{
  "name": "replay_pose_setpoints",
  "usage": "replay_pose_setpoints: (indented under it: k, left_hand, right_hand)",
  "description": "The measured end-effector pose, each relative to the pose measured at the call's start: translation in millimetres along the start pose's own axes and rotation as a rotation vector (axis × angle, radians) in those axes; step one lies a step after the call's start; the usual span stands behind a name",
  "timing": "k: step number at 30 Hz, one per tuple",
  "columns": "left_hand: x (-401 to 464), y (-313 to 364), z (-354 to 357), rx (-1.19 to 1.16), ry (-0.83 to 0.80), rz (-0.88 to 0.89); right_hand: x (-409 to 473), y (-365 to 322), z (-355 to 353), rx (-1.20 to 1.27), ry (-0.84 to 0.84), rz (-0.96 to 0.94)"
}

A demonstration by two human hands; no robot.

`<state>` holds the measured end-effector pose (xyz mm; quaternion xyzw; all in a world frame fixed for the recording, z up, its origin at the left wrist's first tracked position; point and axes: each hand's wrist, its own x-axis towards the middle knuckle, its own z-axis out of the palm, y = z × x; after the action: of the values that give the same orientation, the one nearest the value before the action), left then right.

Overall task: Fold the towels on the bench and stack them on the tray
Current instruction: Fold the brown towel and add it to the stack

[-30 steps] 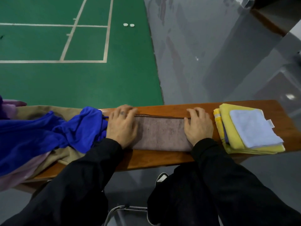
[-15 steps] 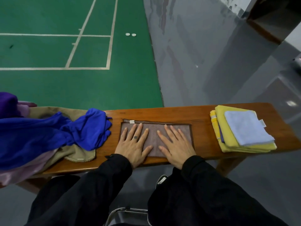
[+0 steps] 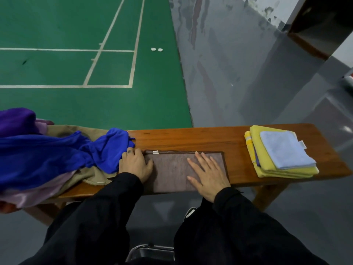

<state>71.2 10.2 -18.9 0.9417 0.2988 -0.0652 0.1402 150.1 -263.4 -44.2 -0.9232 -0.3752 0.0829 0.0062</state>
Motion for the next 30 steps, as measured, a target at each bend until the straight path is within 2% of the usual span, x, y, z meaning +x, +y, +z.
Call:
replay_pose_setpoints:
  k: [3, 8, 10, 13, 16, 19, 23, 26, 28, 30]
  left_hand:
    - [-4, 9, 3, -0.144, -0.041, 0.016]
    - [-18, 16, -5, -0.629, 0.037, -0.032]
    - [-20, 13, -13, -0.716, 0.089, -0.061]
    - [-18, 12, -31, -0.78, 0.176, -0.084]
    - [-19, 29, -49, -0.771, 0.155, 0.049]
    - [-24, 65, -62, -0.64, 0.097, 0.26]
    - [-33, 121, -49, -0.433, 0.055, 0.42]
    - [-41, 153, -28, -0.256, -0.004, 0.393]
    - [-45, 169, -12, -0.272, -0.062, 0.396]
    - [-54, 179, -4, -0.367, -0.159, 0.472]
  right_hand:
    - [0, -1, 1, 0.004, 0.016, -0.003]
    - [-4, -2, -5, 0.132, 0.044, -0.003]
    - [-13, -1, -12, 0.312, 0.147, 0.039]
    - [-33, 6, -15, 0.546, 0.435, 0.122]
    - [-49, 12, -12, 0.646, 0.656, 0.179]
    - [-57, 17, -13, 0.692, 0.738, 0.215]
    - [-65, 24, -14, 0.709, 0.768, 0.219]
    - [-70, 20, -14, 0.746, 0.768, 0.243]
    - [-76, 20, -15, 0.777, 0.734, 0.264]
    - [-83, 22, -16, 0.801, 0.708, 0.278]
